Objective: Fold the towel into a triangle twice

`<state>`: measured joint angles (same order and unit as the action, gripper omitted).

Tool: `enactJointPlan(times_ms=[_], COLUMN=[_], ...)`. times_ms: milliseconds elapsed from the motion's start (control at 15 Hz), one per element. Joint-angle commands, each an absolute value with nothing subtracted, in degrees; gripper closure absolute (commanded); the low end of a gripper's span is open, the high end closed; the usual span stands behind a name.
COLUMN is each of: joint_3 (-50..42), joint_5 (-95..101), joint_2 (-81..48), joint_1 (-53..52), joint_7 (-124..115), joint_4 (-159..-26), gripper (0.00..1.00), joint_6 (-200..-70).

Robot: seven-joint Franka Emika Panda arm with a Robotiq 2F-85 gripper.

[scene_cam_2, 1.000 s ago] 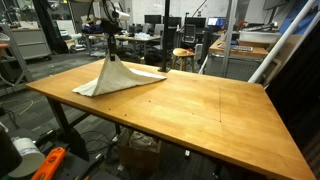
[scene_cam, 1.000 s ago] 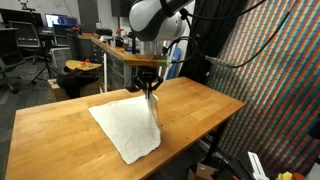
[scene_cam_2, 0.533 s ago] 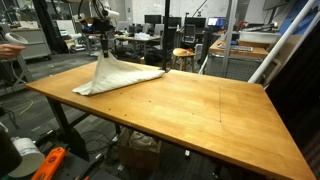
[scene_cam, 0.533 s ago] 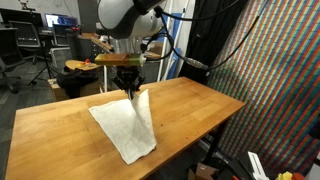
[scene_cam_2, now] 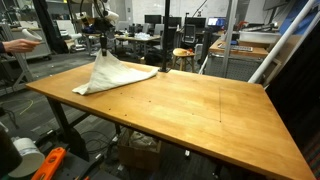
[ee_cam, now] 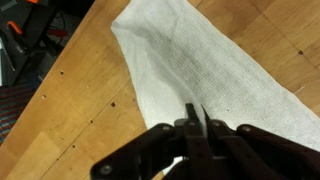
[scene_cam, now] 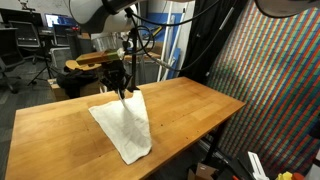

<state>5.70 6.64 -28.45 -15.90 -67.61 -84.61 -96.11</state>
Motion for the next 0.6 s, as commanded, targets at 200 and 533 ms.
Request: enactJointPlan(times_ms=[200, 533], joint_3=[4.36, 5.27], joint_5=[6.87, 2.22], joint_2=[-37.59, -41.55], joint_1=[-18.72, -18.03], joint_7=[-67.84, -67.31], joint_4=[-66.82, -61.20], gripper=[0.99, 0.99], joint_6=[-89.08, -92.70])
